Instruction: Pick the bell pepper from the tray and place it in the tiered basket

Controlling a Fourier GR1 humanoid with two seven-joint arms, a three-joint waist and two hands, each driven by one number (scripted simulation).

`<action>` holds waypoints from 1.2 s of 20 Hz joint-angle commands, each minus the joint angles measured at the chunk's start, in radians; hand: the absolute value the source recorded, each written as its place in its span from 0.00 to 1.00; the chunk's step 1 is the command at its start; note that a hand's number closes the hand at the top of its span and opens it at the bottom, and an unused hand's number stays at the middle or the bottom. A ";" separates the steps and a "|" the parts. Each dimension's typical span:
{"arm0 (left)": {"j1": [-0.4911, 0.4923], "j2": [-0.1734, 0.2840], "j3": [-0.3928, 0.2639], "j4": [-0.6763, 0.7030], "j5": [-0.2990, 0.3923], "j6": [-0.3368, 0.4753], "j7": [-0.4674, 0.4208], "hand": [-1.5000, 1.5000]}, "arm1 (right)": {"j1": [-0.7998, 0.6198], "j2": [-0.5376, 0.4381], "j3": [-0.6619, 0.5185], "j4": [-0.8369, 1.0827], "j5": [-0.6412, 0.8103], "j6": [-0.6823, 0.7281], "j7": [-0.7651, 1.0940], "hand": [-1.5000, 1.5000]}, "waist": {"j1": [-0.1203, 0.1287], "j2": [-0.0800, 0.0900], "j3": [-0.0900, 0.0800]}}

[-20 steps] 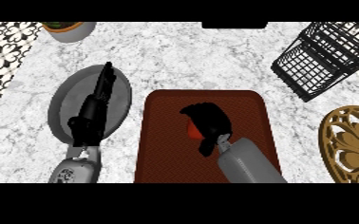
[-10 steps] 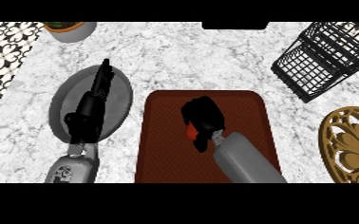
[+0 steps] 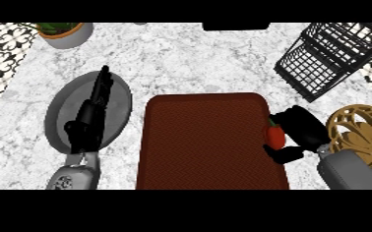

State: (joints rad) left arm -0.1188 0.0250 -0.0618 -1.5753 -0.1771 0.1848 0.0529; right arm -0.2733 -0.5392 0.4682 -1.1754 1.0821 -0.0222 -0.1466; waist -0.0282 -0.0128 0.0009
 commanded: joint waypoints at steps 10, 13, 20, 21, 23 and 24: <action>0.030 0.021 0.025 -0.033 0.044 -0.038 -0.018 0.50 | 0.210 -0.430 -0.457 -0.359 -0.373 0.034 -0.190 1.00 | -0.003 0.002 -0.003; 0.001 0.002 -0.012 -0.027 -0.015 -0.003 0.027 0.50 | 0.223 -0.506 -0.592 -0.415 -0.497 0.116 -0.214 1.00 | -0.007 0.004 -0.002; -0.054 0.039 0.047 0.059 0.034 -0.050 -0.022 0.50 | 0.161 -0.624 -0.827 -0.420 -0.708 0.379 -0.170 1.00 | 0.018 0.012 -0.002; 0.016 -0.022 -0.033 0.088 0.002 0.021 -0.090 0.50 | 0.192 -0.616 -0.869 -0.403 -0.730 0.377 -0.201 1.00 | 0.011 0.011 -0.002; -0.016 0.006 -0.004 -0.025 0.013 -0.023 0.028 0.50 | 0.194 -0.569 -0.868 -0.491 -0.740 0.430 -0.107 1.00 | 0.020 0.009 -0.001; 0.009 -0.011 -0.020 0.017 -0.008 -0.005 -0.040 0.50 | 0.138 -0.602 -0.872 -0.416 -0.799 0.492 -0.129 1.00 | 0.026 0.011 -0.002</action>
State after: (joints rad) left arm -0.1278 0.0318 -0.0563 -1.5491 -0.1648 0.1670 0.0272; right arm -0.0879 -1.1187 -0.3413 -1.6150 0.3791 0.3508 -0.2988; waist -0.0140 -0.0037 -0.0012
